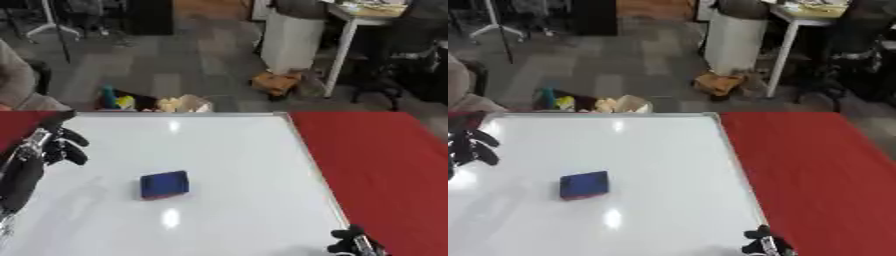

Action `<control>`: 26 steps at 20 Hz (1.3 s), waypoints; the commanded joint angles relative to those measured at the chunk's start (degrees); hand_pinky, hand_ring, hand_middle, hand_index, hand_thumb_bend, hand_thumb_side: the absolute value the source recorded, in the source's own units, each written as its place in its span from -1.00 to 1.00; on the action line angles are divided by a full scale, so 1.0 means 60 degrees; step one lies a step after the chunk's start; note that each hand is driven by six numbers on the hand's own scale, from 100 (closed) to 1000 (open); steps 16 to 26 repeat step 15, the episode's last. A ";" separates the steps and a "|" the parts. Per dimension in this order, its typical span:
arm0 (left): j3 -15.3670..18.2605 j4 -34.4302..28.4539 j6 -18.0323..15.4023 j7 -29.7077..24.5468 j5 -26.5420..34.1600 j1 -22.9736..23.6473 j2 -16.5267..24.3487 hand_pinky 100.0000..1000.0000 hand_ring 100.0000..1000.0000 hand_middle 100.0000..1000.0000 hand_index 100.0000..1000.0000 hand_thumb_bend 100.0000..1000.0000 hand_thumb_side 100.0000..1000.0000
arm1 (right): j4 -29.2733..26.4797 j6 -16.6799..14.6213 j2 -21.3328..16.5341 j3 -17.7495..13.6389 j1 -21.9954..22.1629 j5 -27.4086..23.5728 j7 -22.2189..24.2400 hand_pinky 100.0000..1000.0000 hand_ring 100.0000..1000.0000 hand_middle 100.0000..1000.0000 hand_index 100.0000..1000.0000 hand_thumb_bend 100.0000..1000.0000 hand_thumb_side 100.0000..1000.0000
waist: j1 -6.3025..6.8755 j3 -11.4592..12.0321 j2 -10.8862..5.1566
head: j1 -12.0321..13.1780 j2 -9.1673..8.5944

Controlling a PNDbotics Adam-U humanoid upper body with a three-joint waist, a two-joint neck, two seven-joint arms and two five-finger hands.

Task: Wipe the whiteboard clean with a brush.

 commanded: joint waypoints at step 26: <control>0.0237 0.0098 0.0191 0.0113 0.0042 0.0144 -0.0289 0.03 -0.10 -0.01 0.92 -0.74 1.00 | -0.0130 0.0007 -0.0129 -0.0064 0.0026 0.0000 -0.0048 0.11 0.18 -0.17 0.29 -1.00 0.78 | -0.0001 0.0036 -0.0166 | 0.0074 0.0116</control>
